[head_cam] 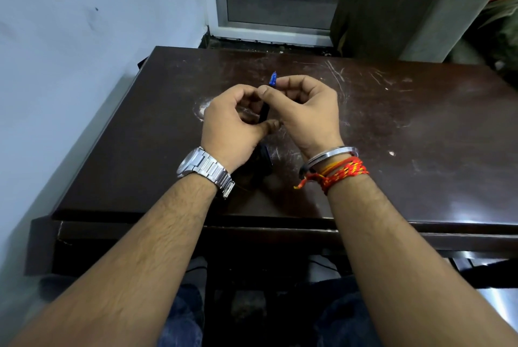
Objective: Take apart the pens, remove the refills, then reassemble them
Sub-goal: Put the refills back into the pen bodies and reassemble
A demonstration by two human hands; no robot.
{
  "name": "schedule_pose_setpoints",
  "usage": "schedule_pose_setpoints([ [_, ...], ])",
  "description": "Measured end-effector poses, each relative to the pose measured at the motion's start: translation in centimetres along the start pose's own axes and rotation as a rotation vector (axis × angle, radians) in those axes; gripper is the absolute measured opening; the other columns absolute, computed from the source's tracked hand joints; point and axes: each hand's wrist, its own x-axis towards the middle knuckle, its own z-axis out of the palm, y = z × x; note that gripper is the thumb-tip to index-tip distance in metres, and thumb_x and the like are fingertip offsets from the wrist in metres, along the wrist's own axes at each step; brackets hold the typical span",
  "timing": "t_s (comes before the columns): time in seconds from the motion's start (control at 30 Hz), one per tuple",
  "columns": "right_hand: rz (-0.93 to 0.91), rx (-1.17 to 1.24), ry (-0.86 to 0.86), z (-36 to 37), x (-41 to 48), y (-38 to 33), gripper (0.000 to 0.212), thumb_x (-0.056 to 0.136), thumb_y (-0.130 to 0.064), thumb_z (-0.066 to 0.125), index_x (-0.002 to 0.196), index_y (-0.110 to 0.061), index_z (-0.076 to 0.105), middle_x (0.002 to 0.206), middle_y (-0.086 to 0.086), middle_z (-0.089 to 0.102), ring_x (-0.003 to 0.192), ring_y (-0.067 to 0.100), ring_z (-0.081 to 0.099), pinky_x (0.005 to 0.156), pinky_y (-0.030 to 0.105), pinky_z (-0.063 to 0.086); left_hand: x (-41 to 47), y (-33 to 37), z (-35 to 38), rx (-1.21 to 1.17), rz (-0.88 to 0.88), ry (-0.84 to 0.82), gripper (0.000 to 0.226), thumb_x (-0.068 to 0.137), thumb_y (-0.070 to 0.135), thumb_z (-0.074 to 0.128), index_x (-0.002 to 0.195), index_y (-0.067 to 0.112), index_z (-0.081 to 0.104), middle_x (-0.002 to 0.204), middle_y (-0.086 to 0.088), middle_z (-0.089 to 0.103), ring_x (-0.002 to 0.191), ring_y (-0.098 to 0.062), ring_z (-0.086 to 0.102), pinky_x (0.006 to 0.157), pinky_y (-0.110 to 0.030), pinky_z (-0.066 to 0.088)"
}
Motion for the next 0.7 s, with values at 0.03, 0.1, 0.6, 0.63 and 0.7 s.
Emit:
schedule_pose_setpoints([
  [0.03, -0.010, -0.013, 0.002, 0.02, 0.05, 0.02, 0.019, 0.075, -0.013, 0.083, 0.088, -0.005, 0.071, 0.071, 0.001, 0.070, 0.063, 0.005, 0.065, 0.055, 0.018, 0.053, -0.05, 0.09, 0.05, 0.001, -0.001, 0.007, 0.040, 0.059, 0.015, 0.090, 0.092, 0.022, 0.067, 0.079, 0.007, 0.068, 0.069, -0.017, 0.068, 0.064, -0.033, 0.060],
  [0.1, -0.018, -0.018, 0.009, 0.00, 0.13, 0.03, 0.015, 0.077, -0.014, 0.082, 0.086, -0.006, 0.073, 0.073, 0.003, 0.073, 0.066, 0.009, 0.068, 0.059, 0.022, 0.055, -0.11, 0.30, 0.11, -0.020, -0.008, 0.019, 0.042, 0.059, 0.013, 0.090, 0.093, 0.023, 0.067, 0.079, 0.009, 0.068, 0.070, -0.011, 0.068, 0.065, -0.028, 0.059],
  [0.6, -0.029, -0.012, 0.025, -0.16, 0.44, 0.22, 0.011, 0.079, -0.014, 0.079, 0.087, -0.009, 0.075, 0.074, 0.002, 0.072, 0.066, 0.006, 0.065, 0.060, 0.022, 0.054, 0.10, 0.23, 0.06, -0.058, -0.070, 0.016, 0.039, 0.070, 0.019, 0.076, 0.107, 0.019, 0.064, 0.084, 0.011, 0.073, 0.079, 0.002, 0.069, 0.071, -0.017, 0.055],
  [0.63, -0.033, -0.017, 0.026, -0.18, 0.43, 0.25, 0.010, 0.079, -0.014, 0.079, 0.087, -0.010, 0.075, 0.074, 0.001, 0.072, 0.065, 0.005, 0.064, 0.058, 0.020, 0.053, 0.08, 0.17, 0.09, -0.033, -0.062, 0.013, 0.038, 0.069, 0.017, 0.078, 0.105, 0.021, 0.065, 0.080, 0.012, 0.073, 0.075, 0.004, 0.069, 0.067, -0.014, 0.053],
  [0.7, -0.032, -0.015, 0.026, -0.14, 0.40, 0.32, 0.009, 0.079, -0.015, 0.079, 0.086, -0.011, 0.075, 0.074, 0.002, 0.072, 0.064, 0.005, 0.065, 0.057, 0.019, 0.052, 0.11, -0.03, 0.03, 0.000, -0.040, 0.034, 0.038, 0.064, 0.017, 0.085, 0.096, 0.023, 0.065, 0.070, 0.013, 0.068, 0.062, 0.003, 0.064, 0.059, -0.014, 0.050],
])
